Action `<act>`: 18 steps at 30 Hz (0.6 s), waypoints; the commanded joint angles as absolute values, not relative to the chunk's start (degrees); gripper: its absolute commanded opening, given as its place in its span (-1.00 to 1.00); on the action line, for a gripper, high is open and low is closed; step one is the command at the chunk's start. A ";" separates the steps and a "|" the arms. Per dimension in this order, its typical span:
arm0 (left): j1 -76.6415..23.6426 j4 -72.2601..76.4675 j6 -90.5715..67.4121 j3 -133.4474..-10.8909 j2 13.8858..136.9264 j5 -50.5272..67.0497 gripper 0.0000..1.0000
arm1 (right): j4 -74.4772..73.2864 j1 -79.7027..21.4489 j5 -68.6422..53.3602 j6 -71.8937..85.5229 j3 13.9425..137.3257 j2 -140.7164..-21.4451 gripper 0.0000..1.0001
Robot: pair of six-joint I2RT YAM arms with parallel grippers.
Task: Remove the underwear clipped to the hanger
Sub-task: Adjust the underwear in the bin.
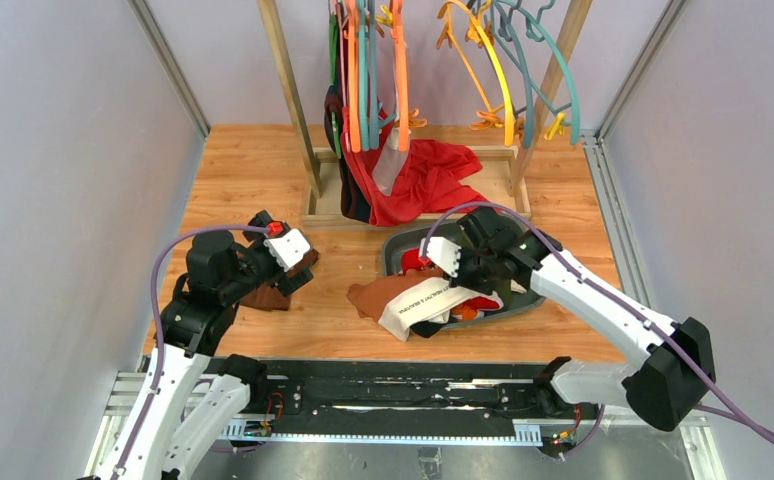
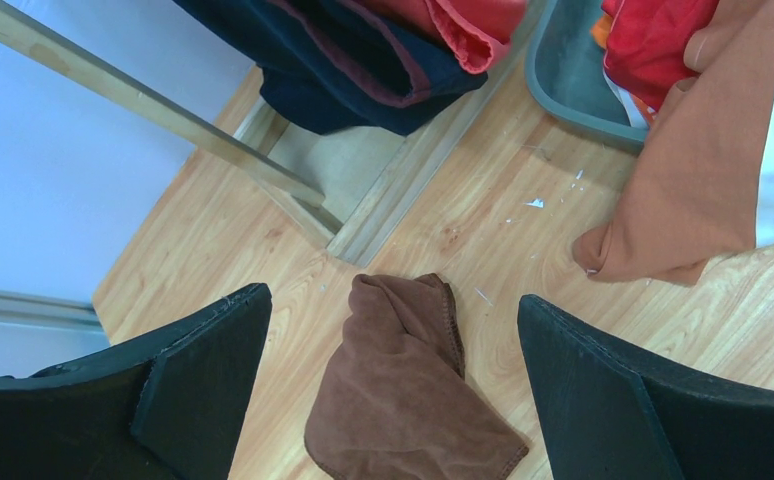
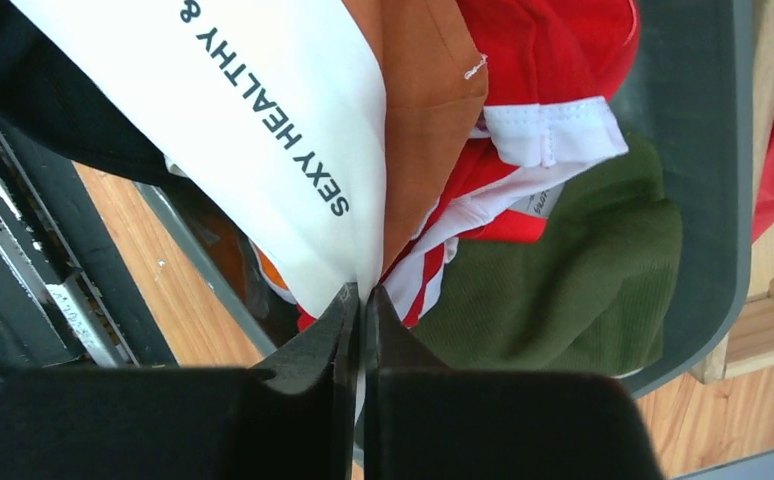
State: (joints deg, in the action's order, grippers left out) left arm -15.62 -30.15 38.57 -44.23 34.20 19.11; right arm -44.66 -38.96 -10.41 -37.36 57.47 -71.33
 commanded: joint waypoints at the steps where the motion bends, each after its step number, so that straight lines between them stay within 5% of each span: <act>1: -15.73 -28.65 38.89 -43.64 33.67 19.71 0.96 | -47.98 -39.01 -8.05 -36.82 60.71 -67.84 -0.98; 18: -15.73 -28.30 38.85 -43.66 34.34 19.78 0.96 | -50.10 -28.51 0.38 -32.15 69.16 -54.90 -0.99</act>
